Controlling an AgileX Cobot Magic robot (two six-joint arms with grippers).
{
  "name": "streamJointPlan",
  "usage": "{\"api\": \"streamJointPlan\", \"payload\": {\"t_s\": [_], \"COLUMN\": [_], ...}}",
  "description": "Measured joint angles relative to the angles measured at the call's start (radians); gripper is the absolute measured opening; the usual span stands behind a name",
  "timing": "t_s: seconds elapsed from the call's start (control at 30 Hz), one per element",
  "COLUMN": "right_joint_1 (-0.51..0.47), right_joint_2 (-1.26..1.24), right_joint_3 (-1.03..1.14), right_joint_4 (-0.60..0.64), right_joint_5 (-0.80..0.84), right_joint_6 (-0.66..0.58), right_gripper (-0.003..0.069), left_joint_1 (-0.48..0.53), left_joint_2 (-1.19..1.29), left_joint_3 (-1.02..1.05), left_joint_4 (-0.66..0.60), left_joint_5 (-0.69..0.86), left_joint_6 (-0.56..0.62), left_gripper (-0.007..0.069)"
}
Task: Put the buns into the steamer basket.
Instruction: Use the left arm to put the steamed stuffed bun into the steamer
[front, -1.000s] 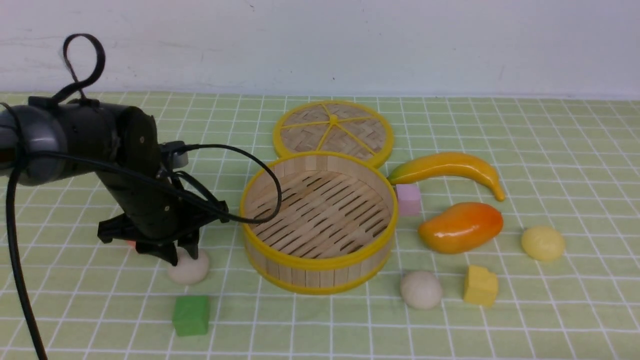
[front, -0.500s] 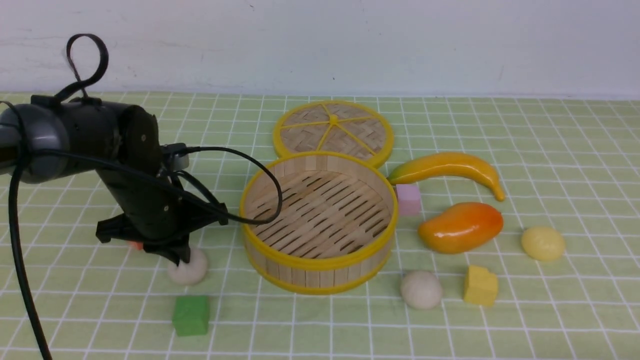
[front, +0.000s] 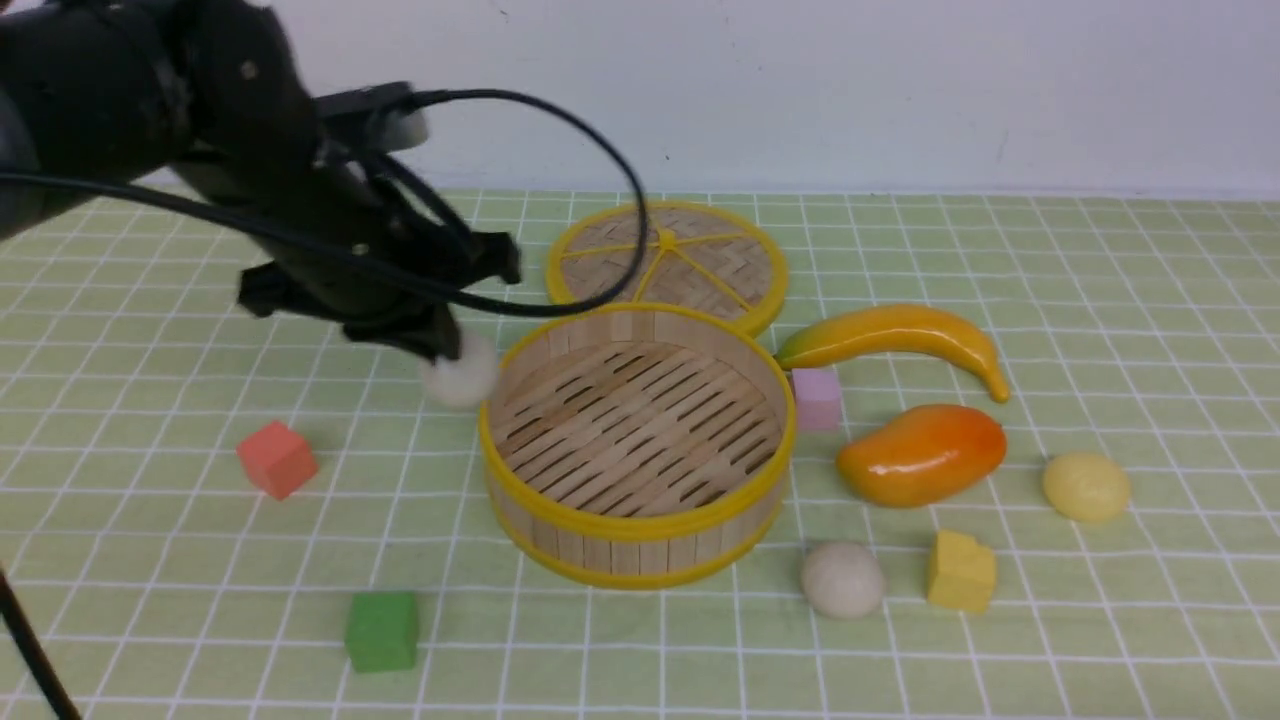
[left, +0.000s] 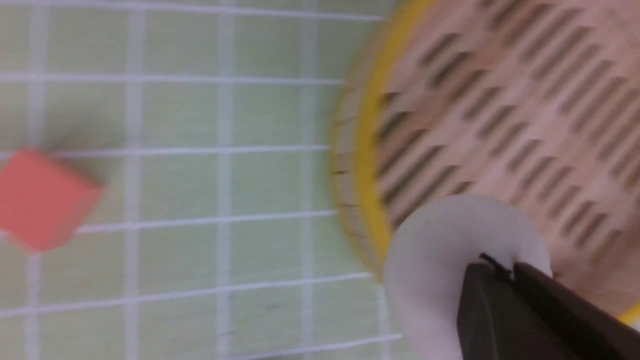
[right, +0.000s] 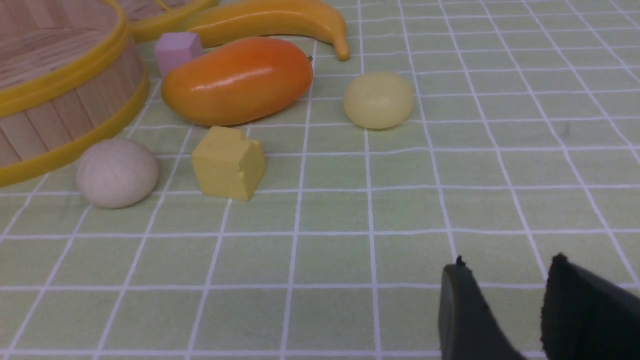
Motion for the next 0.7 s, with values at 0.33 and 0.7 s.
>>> {"api": "streamJointPlan", "payload": {"t_s": [0.33,0.7], "right_joint_1": [0.0,0.0], "right_joint_2": [0.0,0.0], "right_joint_3": [0.0,0.0], "right_joint_4": [0.0,0.0], "right_joint_5": [0.0,0.0], "right_joint_6": [0.0,0.0], "right_gripper": [0.024,0.024], "left_joint_1": [-0.04,-0.04], "left_joint_2": [0.167,0.225], "left_joint_3": [-0.018,-0.018], "left_joint_4": [0.012,-0.003], "left_joint_5": [-0.164,-0.195], "left_joint_6": [-0.068,-0.073], "left_gripper": [0.0008,0.0211]}}
